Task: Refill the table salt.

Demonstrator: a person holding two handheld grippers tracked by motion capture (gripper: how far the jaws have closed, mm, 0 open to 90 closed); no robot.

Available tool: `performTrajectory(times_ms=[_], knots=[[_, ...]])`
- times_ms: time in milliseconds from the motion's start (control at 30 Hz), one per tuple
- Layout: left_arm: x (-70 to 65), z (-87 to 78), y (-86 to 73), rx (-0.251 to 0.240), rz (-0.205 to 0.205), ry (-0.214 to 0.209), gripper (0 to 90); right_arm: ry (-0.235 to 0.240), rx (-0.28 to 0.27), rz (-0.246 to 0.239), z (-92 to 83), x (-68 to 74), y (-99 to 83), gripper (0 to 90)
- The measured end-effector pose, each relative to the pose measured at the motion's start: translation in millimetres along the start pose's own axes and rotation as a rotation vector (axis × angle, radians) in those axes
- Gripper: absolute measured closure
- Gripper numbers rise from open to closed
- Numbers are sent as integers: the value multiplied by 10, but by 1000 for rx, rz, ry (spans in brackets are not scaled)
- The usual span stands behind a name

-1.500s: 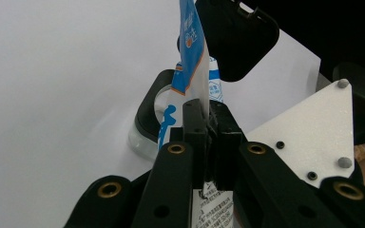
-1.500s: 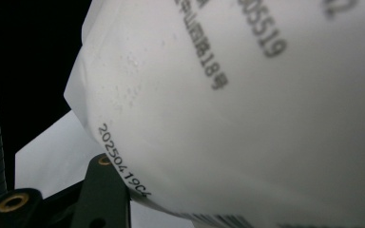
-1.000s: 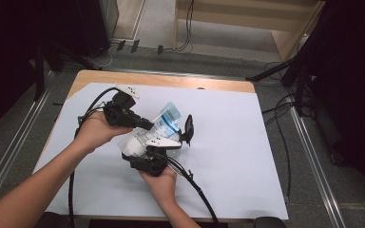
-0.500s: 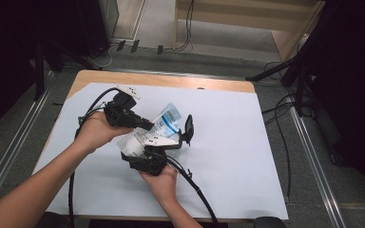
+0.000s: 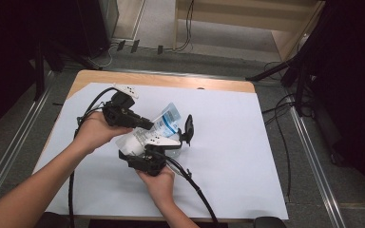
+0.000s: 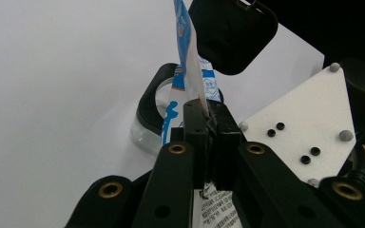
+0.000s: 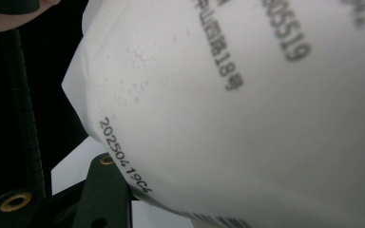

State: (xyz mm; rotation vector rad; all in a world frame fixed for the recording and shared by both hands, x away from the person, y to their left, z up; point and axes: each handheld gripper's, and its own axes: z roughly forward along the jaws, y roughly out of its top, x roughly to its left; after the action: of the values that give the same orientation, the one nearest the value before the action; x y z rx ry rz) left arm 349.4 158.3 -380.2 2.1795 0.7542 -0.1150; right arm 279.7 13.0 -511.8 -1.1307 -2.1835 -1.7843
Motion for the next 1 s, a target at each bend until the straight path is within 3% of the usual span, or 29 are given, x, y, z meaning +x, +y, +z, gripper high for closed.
performTrajectory(times_ms=[567,1000], knots=[[-27,42,29,30,10,13,896,48,-1,33,20,-25,0,521],[-20,86,43,43,5,9,897,40,12,33,31,-43,2,470]])
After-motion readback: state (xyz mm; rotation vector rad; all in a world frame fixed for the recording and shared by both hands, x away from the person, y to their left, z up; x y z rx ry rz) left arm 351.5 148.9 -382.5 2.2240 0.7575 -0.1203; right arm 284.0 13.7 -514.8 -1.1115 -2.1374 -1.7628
